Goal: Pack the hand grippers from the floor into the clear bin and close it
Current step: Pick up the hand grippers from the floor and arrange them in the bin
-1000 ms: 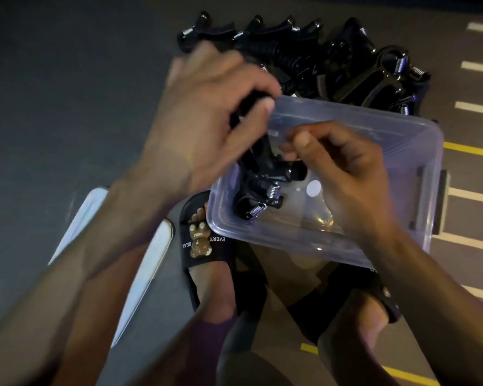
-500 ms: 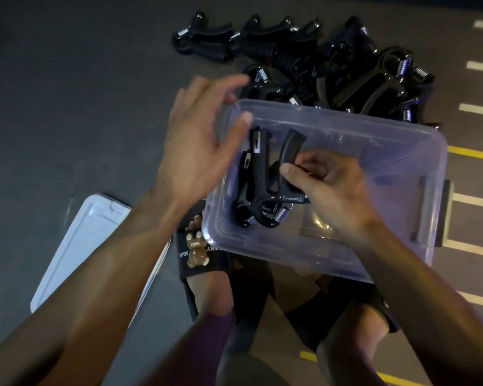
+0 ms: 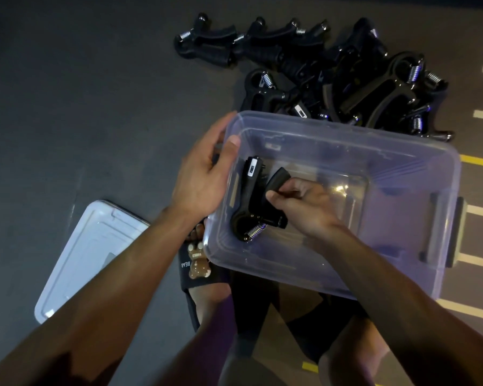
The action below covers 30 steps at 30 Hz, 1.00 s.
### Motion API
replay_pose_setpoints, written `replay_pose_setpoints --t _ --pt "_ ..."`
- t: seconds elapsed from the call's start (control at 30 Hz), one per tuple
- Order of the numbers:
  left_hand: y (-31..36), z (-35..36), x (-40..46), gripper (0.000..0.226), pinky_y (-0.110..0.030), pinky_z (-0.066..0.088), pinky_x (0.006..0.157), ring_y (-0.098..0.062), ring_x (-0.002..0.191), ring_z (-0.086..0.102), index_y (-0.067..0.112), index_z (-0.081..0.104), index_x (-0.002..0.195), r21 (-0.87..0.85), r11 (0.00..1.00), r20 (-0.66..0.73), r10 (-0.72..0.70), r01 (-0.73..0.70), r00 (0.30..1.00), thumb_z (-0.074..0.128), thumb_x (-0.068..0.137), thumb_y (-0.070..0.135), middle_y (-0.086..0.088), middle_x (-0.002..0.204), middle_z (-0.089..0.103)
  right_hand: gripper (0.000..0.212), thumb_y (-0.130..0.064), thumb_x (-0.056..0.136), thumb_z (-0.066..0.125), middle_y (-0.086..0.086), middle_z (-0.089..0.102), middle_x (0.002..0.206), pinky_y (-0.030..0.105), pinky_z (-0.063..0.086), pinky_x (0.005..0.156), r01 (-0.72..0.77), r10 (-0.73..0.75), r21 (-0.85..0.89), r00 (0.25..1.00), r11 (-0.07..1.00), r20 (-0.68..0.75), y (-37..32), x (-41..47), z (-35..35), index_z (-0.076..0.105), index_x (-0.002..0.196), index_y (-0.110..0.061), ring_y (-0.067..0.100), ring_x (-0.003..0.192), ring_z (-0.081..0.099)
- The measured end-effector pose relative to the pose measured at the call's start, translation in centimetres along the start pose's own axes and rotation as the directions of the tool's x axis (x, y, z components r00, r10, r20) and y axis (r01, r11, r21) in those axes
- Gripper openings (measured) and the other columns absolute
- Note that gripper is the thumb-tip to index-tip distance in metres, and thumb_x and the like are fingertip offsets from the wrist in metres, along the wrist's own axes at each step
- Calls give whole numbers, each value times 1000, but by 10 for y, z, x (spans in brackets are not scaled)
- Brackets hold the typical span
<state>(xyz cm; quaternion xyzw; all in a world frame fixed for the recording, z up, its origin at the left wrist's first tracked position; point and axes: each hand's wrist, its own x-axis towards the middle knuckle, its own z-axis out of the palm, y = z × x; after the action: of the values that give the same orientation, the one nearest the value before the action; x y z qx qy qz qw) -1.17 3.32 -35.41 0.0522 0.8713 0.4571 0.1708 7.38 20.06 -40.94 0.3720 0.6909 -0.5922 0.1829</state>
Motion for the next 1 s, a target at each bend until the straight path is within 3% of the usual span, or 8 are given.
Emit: replay_pose_setpoints --t 0.33,0.4,0.53,0.63,0.77,0.87,0.93,1.0 --pt "-4 1 2 42 -10 47 81 -3 93 53 40 45 150 -28 1000 27 2 -2 1000 43 109 44 7 104 53 20 -27 80 82 -11 69 77 25 53 74 162 -161 -230 987 959 26 0 3 2 63 75 -25 5 75 66" --pt "-4 1 2 42 -9 46 80 -3 91 52 41 44 150 -27 1000 28 -1 2 1000 42 109 44 6 104 51 26 -32 76 84 -13 66 69 33 54 78 175 -171 -326 984 929 42 1 3 -1 60 69 -26 6 72 64" --pt "-2 1 1 41 -9 46 75 -4 88 52 44 45 149 -30 999 17 -15 16 1000 43 108 44 6 103 52 28 -39 73 84 -14 68 74 43 53 88 159 -149 -383 987 910 56 0 1 -3 58 70 -31 11 82 67" --pt "1 1 0 41 -9 47 73 -5 88 53 44 45 149 -27 999 11 -18 18 1000 42 108 45 6 102 54 24 -35 79 81 -13 68 81 32 53 83 168 -148 -403 986 900 80 -6 -4 -3 58 79 -28 10 84 67" --pt "0 -1 -5 42 -10 48 74 -7 87 58 47 43 149 16 1000 14 -16 15 1000 40 108 48 5 98 59 22 -36 84 76 -11 70 85 10 38 64 216 -188 -498 976 840 106 -11 -9 -4 63 93 -22 9 85 66" --pt "-3 -2 -6 42 -6 45 76 -2 91 53 50 42 149 42 999 44 -30 28 999 39 107 51 11 103 55 19 -33 84 77 -13 68 84 14 41 70 224 -185 -457 974 861 127 -8 -10 -8 61 90 -26 8 84 66" --pt "-2 -4 -1 38 -15 48 89 2 101 60 50 50 143 9 1000 60 -31 30 998 39 107 51 20 112 64 23 -36 81 79 -15 65 78 19 47 74 204 -165 -399 978 894 130 0 -10 -12 58 83 -30 8 80 65" --pt "1 -10 15 36 -32 54 97 -2 107 68 48 65 128 11 999 57 -48 47 997 36 106 52 21 114 73 31 -51 74 77 -12 67 76 29 53 80 182 -156 -341 982 922 104 8 -7 -16 59 81 -27 9 77 67"
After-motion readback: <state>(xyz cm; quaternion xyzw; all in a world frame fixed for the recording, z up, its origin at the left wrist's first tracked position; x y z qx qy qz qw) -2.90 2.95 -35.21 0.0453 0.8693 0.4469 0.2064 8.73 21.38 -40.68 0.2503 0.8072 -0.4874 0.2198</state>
